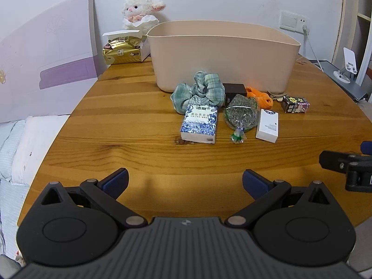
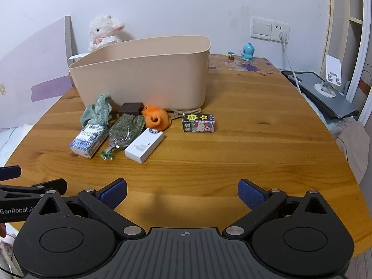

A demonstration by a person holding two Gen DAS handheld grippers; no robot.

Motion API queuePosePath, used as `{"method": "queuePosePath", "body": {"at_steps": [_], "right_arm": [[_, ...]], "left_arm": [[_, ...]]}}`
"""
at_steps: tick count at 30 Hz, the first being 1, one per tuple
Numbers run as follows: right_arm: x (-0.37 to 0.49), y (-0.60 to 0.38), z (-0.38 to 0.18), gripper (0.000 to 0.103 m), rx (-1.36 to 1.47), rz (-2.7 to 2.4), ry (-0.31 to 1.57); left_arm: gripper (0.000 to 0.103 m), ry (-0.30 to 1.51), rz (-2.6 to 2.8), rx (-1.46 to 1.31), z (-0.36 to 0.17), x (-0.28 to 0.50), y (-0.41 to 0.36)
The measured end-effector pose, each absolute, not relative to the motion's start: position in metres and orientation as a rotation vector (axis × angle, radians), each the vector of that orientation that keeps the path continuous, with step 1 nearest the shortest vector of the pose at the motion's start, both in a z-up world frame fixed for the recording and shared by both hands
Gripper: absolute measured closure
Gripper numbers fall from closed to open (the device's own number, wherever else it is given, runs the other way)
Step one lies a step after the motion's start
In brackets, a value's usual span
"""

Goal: Organize objects
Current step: 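Move both tools toward the blue-and-white tissue pack and star-printed box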

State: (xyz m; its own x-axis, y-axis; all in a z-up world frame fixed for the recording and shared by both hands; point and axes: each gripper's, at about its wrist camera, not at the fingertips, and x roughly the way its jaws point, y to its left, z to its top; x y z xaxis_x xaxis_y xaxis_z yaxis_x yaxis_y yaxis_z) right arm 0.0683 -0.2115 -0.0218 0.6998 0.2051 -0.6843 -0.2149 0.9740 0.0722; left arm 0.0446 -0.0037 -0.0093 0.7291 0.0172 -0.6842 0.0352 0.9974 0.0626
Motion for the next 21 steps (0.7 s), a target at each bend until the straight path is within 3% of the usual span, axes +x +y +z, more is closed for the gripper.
{"method": "queuePosePath", "body": {"at_steps": [21], "right_arm": [[0.157, -0.210, -0.036, 0.000, -0.062, 0.173, 0.757]], "left_arm": [[0.000, 0.797, -0.040, 0.089, -0.026, 0.127, -0.002]]}}
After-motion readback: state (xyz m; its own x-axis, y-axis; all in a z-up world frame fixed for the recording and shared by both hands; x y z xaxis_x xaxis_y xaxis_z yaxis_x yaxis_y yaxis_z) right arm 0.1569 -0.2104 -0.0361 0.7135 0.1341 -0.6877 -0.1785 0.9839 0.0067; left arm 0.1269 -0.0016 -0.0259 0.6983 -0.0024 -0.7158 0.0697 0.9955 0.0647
